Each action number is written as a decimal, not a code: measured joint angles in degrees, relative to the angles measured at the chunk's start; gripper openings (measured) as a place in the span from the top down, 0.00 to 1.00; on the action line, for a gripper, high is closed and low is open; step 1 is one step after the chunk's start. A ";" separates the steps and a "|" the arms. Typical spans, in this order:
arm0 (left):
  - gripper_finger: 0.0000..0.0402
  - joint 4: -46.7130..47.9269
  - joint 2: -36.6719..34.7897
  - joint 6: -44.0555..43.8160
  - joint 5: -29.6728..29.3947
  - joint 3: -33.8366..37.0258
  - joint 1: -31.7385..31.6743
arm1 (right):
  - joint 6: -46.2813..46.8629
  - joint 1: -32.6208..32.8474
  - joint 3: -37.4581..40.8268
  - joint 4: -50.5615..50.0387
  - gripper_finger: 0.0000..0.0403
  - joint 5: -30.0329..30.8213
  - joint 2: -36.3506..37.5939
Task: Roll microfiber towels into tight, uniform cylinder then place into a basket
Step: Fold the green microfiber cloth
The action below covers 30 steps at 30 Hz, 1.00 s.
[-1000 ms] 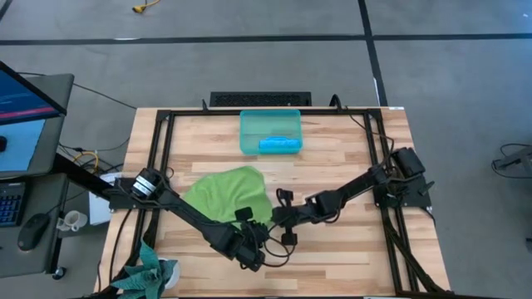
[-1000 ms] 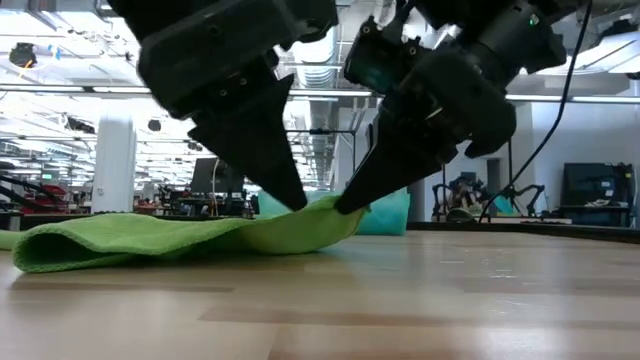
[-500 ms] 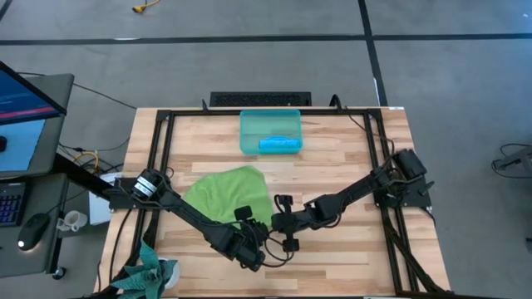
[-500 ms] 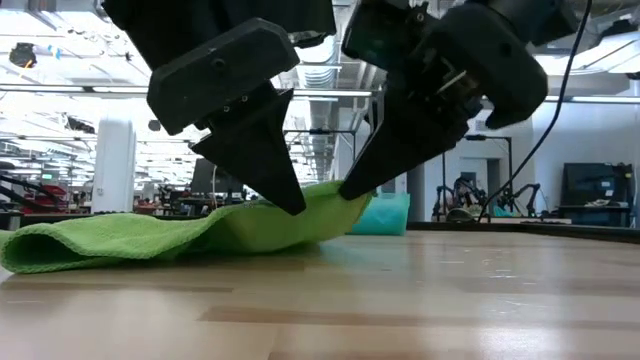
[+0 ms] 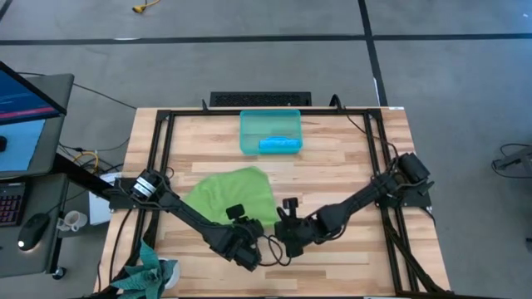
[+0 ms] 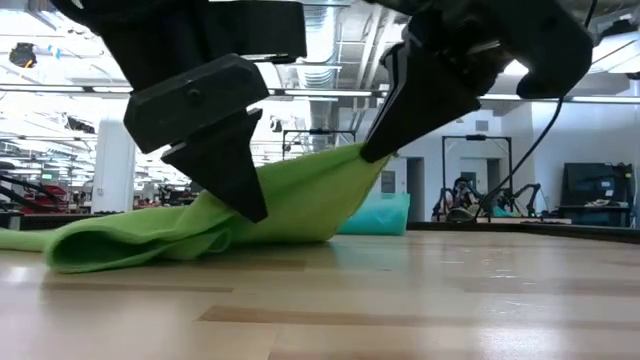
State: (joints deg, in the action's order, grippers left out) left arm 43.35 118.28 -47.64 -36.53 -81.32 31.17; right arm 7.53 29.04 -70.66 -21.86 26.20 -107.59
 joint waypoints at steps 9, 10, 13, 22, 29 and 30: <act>0.72 1.45 -0.04 -2.82 0.24 0.00 1.90 | 3.28 1.46 -2.55 -7.45 0.97 5.92 0.02; 0.72 1.45 -0.04 -3.17 0.25 0.00 2.22 | 3.78 1.44 -2.70 -8.06 0.98 6.57 0.02; 0.72 1.43 -0.04 -4.89 0.28 0.00 3.06 | 4.94 1.46 -3.22 -9.27 0.99 8.40 0.02; 0.72 10.45 -0.04 -17.17 4.70 0.00 5.58 | 7.92 2.48 -5.36 -15.17 0.97 12.57 0.04; 0.72 23.63 -0.04 -30.19 8.86 0.00 6.30 | 10.53 2.92 -5.78 -18.78 0.97 13.28 3.86; 0.72 24.54 -0.04 -31.01 8.91 0.00 6.34 | 10.51 2.90 -5.78 -18.63 0.96 13.29 4.77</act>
State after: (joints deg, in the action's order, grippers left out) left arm 67.88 118.24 -78.65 -27.62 -81.32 37.51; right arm 18.04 31.94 -76.44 -40.50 39.50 -102.82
